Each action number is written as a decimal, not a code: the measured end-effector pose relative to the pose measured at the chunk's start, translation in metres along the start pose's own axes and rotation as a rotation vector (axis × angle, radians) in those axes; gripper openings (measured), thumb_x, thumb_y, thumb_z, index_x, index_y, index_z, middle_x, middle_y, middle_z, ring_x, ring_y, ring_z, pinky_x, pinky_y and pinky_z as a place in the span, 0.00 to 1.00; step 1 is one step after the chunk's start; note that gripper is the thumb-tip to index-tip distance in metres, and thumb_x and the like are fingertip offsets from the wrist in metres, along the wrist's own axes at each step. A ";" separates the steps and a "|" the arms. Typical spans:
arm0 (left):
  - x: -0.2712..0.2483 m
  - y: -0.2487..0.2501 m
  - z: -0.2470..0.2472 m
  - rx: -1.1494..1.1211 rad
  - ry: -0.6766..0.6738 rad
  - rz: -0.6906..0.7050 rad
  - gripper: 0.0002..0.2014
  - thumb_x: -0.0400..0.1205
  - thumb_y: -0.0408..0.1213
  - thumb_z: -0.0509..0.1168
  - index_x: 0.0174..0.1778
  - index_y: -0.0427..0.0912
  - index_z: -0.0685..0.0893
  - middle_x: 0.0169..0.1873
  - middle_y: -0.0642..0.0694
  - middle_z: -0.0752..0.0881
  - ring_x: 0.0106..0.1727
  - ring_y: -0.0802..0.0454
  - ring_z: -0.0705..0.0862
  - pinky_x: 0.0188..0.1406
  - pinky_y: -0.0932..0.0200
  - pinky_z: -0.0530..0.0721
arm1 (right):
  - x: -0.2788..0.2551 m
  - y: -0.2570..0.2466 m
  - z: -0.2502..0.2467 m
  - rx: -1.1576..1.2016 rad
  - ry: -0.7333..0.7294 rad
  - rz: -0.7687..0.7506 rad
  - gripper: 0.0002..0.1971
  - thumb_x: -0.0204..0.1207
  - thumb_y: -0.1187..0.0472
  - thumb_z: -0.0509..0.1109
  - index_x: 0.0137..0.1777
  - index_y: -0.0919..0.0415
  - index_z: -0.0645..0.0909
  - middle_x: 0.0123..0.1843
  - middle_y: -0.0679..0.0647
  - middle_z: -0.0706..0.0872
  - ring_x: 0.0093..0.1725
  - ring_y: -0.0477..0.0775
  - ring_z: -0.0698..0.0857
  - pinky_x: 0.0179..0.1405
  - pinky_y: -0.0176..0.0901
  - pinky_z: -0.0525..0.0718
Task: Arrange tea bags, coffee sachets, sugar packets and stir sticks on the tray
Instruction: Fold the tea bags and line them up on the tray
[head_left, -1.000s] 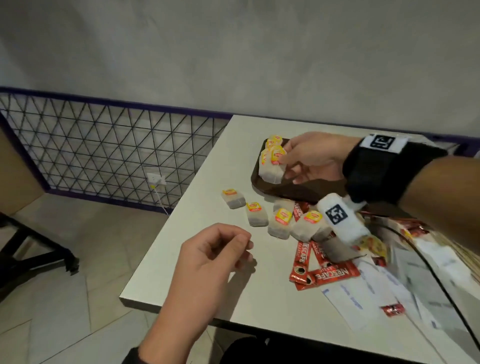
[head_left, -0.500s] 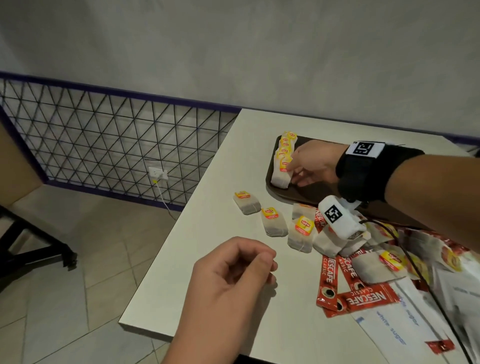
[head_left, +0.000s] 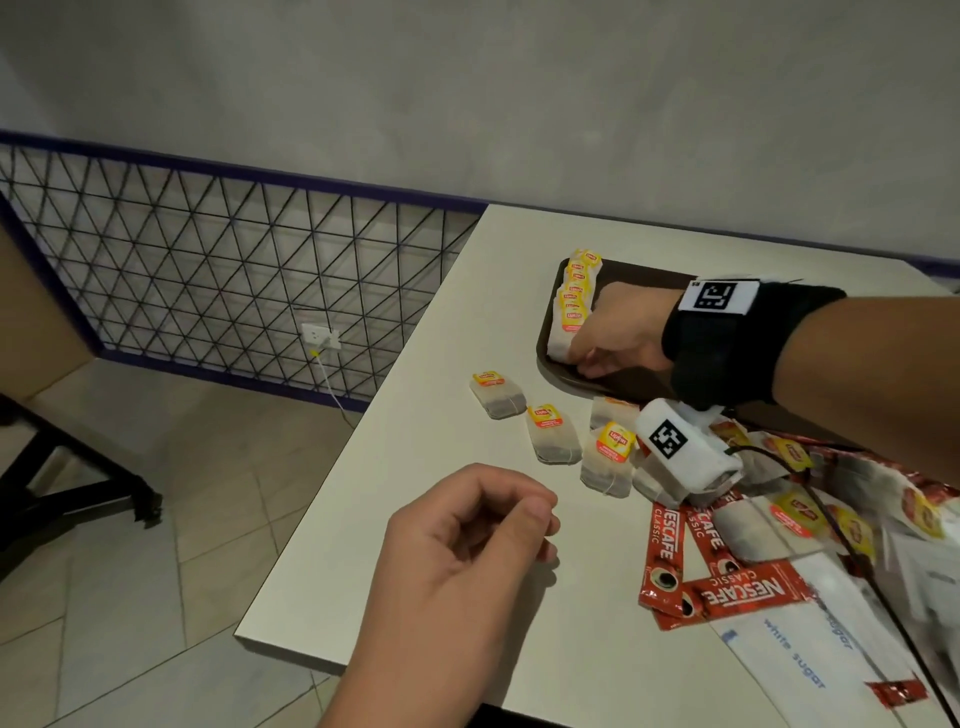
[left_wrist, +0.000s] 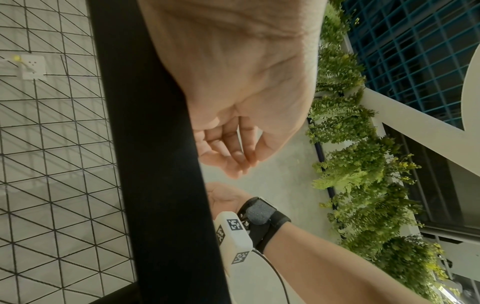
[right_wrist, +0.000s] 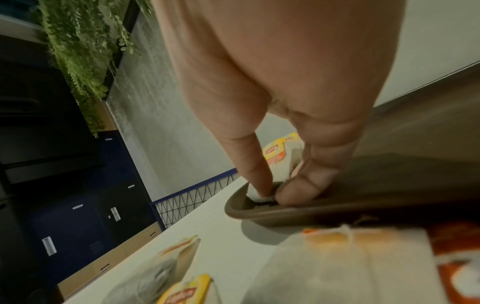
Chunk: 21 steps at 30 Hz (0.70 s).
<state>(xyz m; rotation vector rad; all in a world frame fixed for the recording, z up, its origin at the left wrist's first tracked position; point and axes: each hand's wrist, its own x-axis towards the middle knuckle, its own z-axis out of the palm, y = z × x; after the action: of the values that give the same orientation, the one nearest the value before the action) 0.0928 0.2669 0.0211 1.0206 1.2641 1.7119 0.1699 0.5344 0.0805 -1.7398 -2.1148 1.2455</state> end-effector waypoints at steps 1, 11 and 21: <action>0.000 0.000 0.000 0.000 0.001 0.000 0.06 0.73 0.38 0.69 0.36 0.44 0.91 0.28 0.44 0.88 0.30 0.55 0.87 0.31 0.69 0.83 | 0.000 -0.001 -0.001 -0.012 0.014 0.003 0.04 0.78 0.74 0.74 0.49 0.70 0.81 0.45 0.62 0.86 0.38 0.53 0.86 0.40 0.43 0.89; 0.000 -0.001 -0.002 0.007 -0.008 0.005 0.05 0.80 0.31 0.73 0.37 0.40 0.90 0.30 0.42 0.87 0.31 0.54 0.85 0.34 0.65 0.84 | -0.060 -0.029 0.024 -0.503 -0.076 -0.207 0.07 0.76 0.64 0.79 0.45 0.68 0.87 0.32 0.58 0.87 0.30 0.55 0.86 0.31 0.41 0.88; 0.001 -0.002 -0.001 0.103 0.029 -0.037 0.07 0.83 0.32 0.70 0.41 0.41 0.90 0.37 0.42 0.90 0.37 0.56 0.87 0.41 0.64 0.85 | -0.065 -0.019 0.047 -0.797 -0.025 -0.212 0.15 0.72 0.61 0.82 0.34 0.55 0.77 0.34 0.51 0.80 0.31 0.49 0.76 0.28 0.40 0.73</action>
<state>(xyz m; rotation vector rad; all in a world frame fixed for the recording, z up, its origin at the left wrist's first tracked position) 0.0911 0.2680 0.0194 1.0286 1.3934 1.6534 0.1501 0.4548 0.0876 -1.6357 -2.9573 0.3662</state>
